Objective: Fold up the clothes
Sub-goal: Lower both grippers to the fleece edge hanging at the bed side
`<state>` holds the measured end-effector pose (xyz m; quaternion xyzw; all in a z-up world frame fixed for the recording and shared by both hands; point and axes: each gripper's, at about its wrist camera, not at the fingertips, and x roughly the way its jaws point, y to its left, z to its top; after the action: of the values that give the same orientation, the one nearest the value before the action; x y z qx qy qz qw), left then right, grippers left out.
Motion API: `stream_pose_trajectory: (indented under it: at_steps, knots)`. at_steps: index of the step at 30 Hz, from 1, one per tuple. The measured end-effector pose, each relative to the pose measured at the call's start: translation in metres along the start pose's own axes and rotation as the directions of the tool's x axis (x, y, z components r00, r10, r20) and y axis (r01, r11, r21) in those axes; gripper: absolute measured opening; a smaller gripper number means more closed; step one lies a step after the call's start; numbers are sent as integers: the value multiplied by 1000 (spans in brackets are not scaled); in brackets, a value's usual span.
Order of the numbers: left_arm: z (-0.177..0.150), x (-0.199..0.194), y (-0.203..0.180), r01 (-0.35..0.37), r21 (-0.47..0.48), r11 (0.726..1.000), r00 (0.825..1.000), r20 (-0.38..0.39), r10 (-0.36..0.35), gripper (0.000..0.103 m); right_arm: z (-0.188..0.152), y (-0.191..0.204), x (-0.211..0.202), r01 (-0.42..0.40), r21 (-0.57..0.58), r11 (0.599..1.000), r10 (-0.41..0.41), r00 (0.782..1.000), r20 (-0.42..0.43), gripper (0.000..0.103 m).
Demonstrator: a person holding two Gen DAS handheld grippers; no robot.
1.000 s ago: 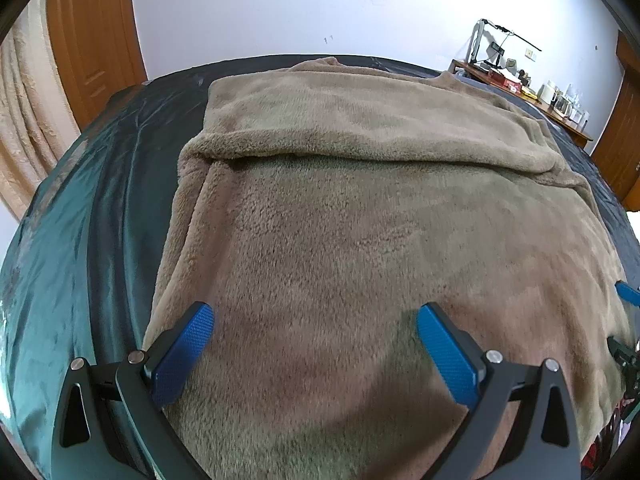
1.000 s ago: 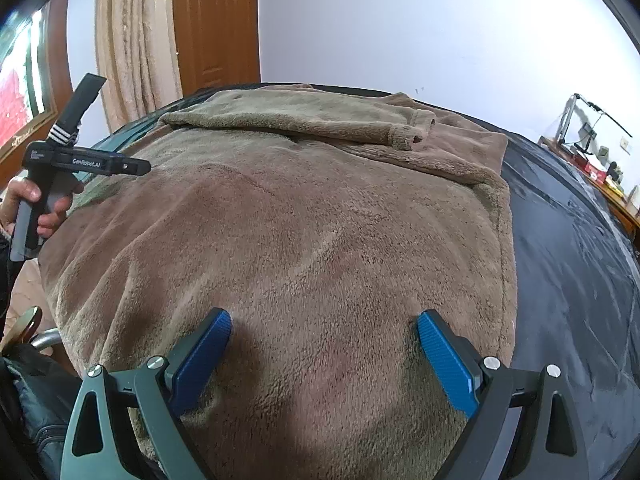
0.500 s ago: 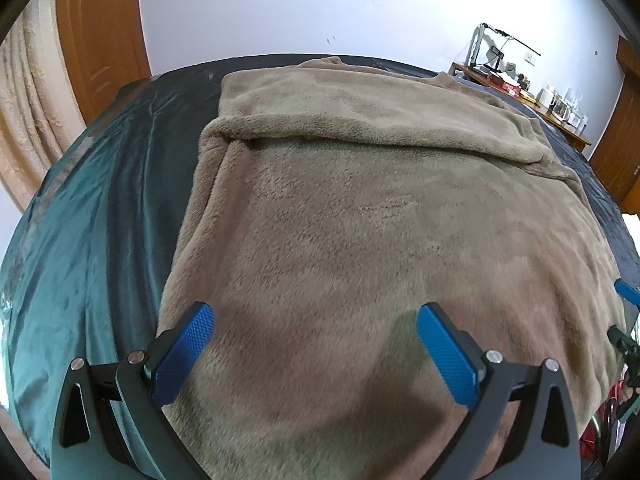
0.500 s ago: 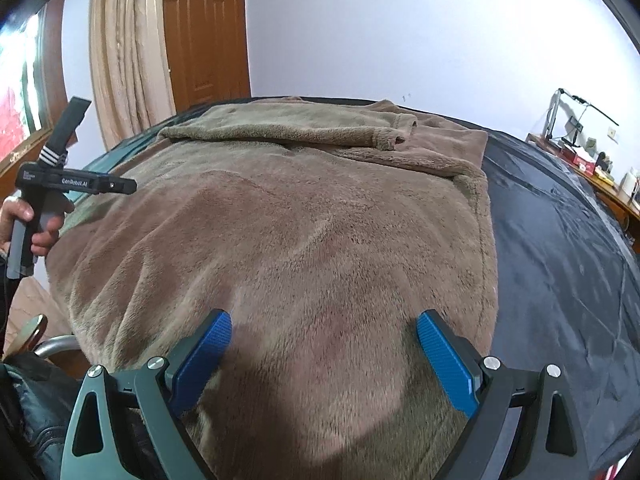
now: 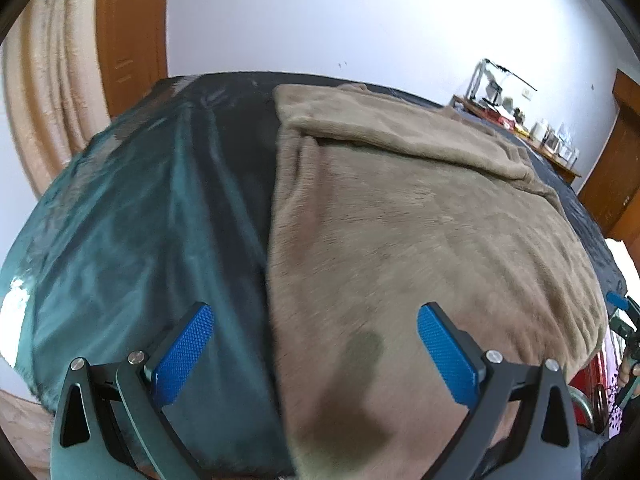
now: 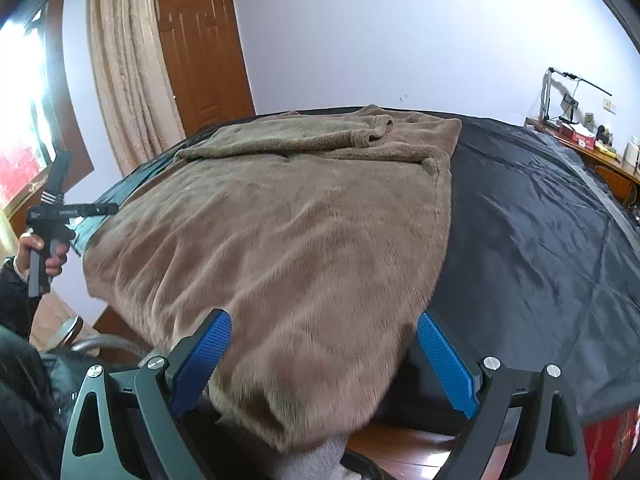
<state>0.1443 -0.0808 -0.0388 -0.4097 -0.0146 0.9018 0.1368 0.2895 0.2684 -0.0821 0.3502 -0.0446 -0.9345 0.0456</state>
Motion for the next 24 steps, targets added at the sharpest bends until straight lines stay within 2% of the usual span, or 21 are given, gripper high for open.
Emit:
stream_pose_trajectory:
  at_steps: [5, 9, 12, 17, 21, 24]
  knots:
    - [-10, -16, 9, -7, 9, 1000, 1000, 27, 7, 102, -14, -1, -12, -8, 9, 1000, 8, 1000, -26, 96]
    - [-23, -27, 10, 17, 37, 999, 999, 36, -18, 102, -30, 0, -17, -14, 17, 1000, 15, 998, -69, 96]
    - [-36, -34, 7, 41, 79, 996, 999, 32, -44, 102, -41, 0, -15, -74, 63, 995, 80, 991, -107, 96]
    - [-57, -45, 1, 89, 132, 987, 996, 15, -92, 102, -50, -7, -3, -100, 142, 985, 117, 986, -115, 96]
    - [-70, -48, 2, 162, 121, 979, 987, -18, -161, 102, -51, -21, 8, -156, 235, 959, 182, 979, -95, 96]
    - [-77, -46, 5, 240, 100, 966, 970, -53, -236, 102, -51, -23, 12, -211, 256, 943, 234, 970, -63, 96]
